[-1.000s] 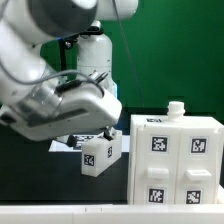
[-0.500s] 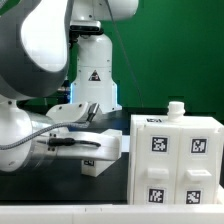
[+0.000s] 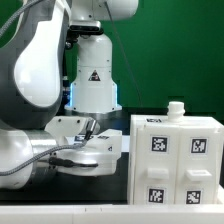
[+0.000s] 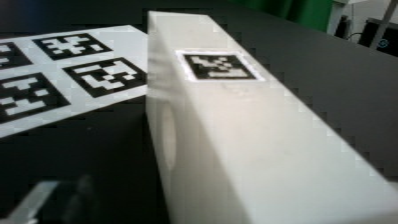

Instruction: Assemble cabinet

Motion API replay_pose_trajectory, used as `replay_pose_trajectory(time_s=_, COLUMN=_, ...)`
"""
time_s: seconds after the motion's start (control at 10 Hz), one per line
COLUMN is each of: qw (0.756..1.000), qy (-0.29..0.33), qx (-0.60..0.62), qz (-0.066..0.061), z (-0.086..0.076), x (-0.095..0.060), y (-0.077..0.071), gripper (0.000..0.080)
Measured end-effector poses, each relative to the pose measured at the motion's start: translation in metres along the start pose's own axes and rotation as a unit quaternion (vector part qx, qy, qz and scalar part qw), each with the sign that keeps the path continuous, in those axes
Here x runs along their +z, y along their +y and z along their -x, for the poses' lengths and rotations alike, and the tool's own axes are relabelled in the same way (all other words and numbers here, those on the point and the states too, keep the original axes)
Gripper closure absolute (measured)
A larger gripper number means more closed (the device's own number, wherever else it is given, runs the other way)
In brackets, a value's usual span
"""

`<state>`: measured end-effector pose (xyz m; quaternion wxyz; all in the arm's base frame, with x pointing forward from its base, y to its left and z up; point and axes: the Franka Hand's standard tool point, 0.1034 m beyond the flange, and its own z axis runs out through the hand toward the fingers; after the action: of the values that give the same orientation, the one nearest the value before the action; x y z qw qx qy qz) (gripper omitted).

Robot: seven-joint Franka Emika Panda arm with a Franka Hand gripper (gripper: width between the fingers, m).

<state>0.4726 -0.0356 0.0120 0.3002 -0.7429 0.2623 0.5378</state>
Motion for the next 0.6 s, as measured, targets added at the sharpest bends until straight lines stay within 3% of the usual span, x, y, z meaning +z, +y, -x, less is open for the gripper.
replay_pose_trajectory(time_s=0.2, qw=1.000, qy=0.000, qx=0.000, qz=0.000, z=0.000, x=0.000, y=0.000, gripper=0.0448)
replay_pose_trajectory(time_s=0.3, qw=1.000, qy=0.000, qx=0.000, qz=0.000, z=0.000, x=0.000, y=0.000, gripper=0.0448)
replay_pose_trajectory(time_s=0.4, qw=1.000, qy=0.000, qx=0.000, qz=0.000, z=0.000, x=0.000, y=0.000, gripper=0.0515)
replay_pose_trajectory(time_s=0.6, qw=1.000, qy=-0.013, qx=0.002, qz=-0.006, z=0.011, x=-0.003, y=0.000, gripper=0.0515)
